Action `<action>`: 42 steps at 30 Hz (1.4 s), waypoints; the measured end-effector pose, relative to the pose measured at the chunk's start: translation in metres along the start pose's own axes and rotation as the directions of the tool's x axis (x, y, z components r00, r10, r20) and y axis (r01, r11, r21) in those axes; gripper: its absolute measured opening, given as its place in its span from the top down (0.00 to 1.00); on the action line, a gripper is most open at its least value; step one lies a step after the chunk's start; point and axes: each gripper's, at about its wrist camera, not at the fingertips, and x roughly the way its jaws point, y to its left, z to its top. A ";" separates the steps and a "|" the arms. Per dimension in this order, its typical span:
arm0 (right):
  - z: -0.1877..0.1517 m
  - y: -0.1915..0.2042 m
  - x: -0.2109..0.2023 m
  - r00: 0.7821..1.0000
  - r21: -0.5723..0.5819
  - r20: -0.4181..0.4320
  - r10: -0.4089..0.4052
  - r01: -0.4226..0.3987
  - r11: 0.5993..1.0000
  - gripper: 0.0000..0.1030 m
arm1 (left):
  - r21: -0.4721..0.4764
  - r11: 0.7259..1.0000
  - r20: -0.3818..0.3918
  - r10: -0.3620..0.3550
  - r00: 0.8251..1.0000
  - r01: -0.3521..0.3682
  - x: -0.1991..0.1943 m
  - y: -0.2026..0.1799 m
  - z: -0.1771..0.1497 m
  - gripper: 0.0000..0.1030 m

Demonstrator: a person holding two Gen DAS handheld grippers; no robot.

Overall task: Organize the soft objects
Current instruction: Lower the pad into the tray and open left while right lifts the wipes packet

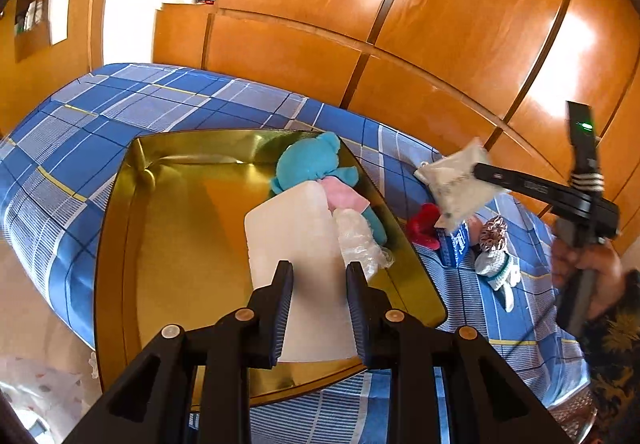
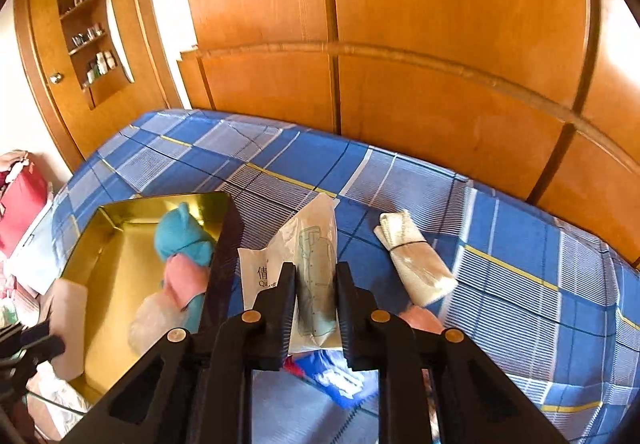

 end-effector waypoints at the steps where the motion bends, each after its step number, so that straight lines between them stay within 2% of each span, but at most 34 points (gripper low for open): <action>1: -0.003 -0.001 -0.007 1.000 0.000 0.008 0.003 -0.003 1.000 0.82 | 0.004 1.000 0.000 0.006 1.000 -0.006 0.000 -0.001 -0.001 0.73; 5: -0.019 -0.009 -0.030 0.999 0.009 0.023 0.031 -0.031 0.999 0.82 | 0.014 1.000 -0.003 0.023 1.000 -0.023 0.000 -0.005 -0.004 0.73; 9: -0.046 -0.015 -0.042 0.998 0.009 -0.010 0.064 -0.064 0.998 0.82 | 0.031 0.998 -0.005 0.046 0.999 -0.046 0.002 -0.010 -0.005 0.73; 15: -0.092 -0.023 -0.030 0.992 0.034 -0.090 0.089 -0.086 0.996 0.82 | 0.073 0.992 -0.017 0.106 0.994 -0.105 0.009 -0.020 -0.007 0.73; 20: -0.111 -0.035 -0.019 0.988 0.090 -0.106 0.112 -0.103 0.991 0.82 | 0.091 0.985 -0.037 0.152 0.988 -0.148 0.016 -0.023 -0.008 0.73; 26: -0.114 -0.043 -0.016 0.985 0.115 -0.104 0.139 -0.127 0.985 0.82 | 0.103 0.979 -0.064 0.182 0.981 -0.175 0.027 -0.030 -0.010 0.73; 31: -0.115 -0.039 -0.014 0.984 0.095 -0.109 0.138 -0.128 0.987 0.82 | 0.084 0.985 -0.100 0.159 0.982 -0.151 0.038 -0.029 -0.005 0.73; 34: -0.115 -0.037 -0.014 0.984 0.090 -0.110 0.138 -0.128 0.988 0.82 | 0.026 0.992 -0.129 0.127 0.984 -0.125 0.046 -0.016 0.008 0.73; 42: -0.115 -0.035 -0.015 0.985 0.080 -0.105 0.134 -0.126 0.989 0.82 | -0.040 0.984 -0.156 0.165 0.974 -0.173 0.082 0.021 0.058 0.73</action>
